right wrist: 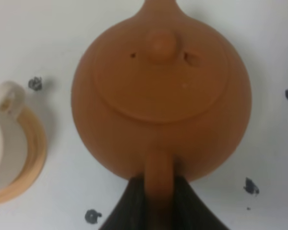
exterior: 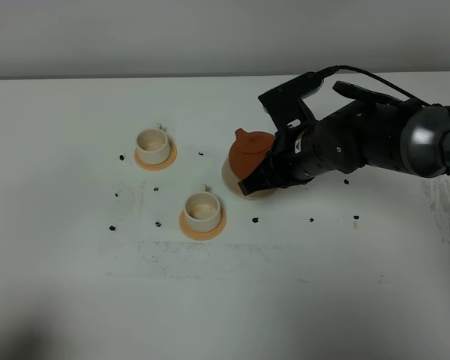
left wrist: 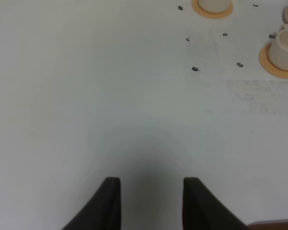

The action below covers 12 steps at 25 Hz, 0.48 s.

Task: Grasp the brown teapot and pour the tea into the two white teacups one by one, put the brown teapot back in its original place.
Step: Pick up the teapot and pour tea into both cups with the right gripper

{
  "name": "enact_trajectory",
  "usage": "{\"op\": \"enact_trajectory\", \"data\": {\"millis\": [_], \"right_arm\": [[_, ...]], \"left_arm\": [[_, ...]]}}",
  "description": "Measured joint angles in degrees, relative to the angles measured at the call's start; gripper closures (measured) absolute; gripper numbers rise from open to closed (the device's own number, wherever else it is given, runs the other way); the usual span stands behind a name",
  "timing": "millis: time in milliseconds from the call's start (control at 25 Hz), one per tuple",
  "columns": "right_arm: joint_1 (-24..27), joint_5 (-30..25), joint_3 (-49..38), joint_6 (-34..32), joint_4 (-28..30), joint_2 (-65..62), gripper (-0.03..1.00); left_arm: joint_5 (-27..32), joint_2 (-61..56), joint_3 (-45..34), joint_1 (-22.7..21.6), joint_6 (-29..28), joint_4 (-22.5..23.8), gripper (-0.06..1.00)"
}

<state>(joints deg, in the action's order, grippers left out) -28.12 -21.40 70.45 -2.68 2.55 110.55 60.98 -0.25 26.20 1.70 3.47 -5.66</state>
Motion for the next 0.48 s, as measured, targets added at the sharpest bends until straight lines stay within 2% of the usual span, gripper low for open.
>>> {"op": "enact_trajectory", "data": {"millis": [80, 280, 480], "right_arm": [[0.0, 1.2, -0.5, -0.1, 0.1, -0.6, 0.88], [0.0, 9.2, -5.8, 0.0, 0.2, -5.5, 0.88], [-1.9, 12.3, -12.0, 0.0, 3.8, -12.2, 0.88]], "left_arm": [[0.0, 0.0, 0.0, 0.0, 0.0, 0.0, 0.65], [0.0, 0.0, 0.0, 0.0, 0.0, 0.0, 0.65], [0.0, 0.0, 0.0, 0.0, 0.0, 0.0, 0.65]]}}
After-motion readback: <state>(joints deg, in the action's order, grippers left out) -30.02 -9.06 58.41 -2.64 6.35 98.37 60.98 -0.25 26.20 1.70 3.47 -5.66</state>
